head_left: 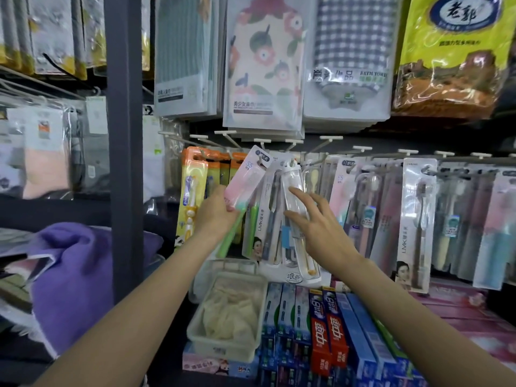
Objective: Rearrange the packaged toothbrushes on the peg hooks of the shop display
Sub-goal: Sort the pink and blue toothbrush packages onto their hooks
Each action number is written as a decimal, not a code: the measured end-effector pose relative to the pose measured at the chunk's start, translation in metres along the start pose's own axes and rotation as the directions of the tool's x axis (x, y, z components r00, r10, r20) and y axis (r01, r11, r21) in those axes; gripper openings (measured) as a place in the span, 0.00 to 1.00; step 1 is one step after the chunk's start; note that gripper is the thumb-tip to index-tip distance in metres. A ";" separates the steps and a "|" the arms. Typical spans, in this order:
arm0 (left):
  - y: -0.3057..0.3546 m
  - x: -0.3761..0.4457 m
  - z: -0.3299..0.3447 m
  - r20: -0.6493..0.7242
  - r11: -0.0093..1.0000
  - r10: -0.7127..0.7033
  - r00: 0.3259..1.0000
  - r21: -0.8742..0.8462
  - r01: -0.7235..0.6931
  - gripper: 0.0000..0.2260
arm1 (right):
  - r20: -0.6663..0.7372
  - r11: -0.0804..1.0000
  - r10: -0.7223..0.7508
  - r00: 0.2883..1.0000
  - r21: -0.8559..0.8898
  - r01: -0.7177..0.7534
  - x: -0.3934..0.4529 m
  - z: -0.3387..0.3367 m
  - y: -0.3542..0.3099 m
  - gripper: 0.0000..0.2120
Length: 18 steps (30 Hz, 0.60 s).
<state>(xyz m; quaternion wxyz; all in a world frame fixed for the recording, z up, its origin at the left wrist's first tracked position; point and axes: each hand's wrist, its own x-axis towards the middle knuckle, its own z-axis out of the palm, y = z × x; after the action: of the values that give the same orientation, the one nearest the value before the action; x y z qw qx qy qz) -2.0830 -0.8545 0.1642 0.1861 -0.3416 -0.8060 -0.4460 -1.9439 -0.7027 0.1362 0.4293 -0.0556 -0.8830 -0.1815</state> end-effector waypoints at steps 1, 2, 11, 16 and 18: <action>-0.001 -0.003 0.001 0.037 0.997 -0.008 0.999 -0.083 0.011 0.12 | 0.002 1.000 0.004 1.000 0.013 -0.004 -0.001 0.000 -0.001 0.31; -0.003 -0.008 0.002 0.077 0.983 -0.011 0.997 -0.181 0.024 0.13 | 0.006 1.000 0.008 1.000 0.022 -0.009 -0.002 0.001 -0.002 0.31; -0.040 -0.039 0.009 0.126 0.889 -0.037 0.991 -0.449 0.090 0.13 | -0.052 0.997 0.068 0.996 0.040 -0.066 -0.006 0.005 -0.015 0.28; -0.047 -0.044 0.002 0.078 0.904 -0.063 0.995 -0.417 0.090 0.10 | -0.060 0.995 0.101 0.993 0.004 -0.101 -0.007 0.006 -0.020 0.25; -0.049 -0.045 0.000 0.053 0.917 -0.073 0.996 -0.389 0.088 0.08 | -0.068 0.994 0.098 0.993 0.048 -0.095 -0.008 0.005 -0.022 0.25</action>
<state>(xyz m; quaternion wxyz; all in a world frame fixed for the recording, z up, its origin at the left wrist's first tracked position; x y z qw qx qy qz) -2.0870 -0.8902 0.1080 0.0806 -0.3467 -0.7177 -0.5985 -1.9482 -0.7211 0.1208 0.4694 -0.0822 -0.8675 -0.1426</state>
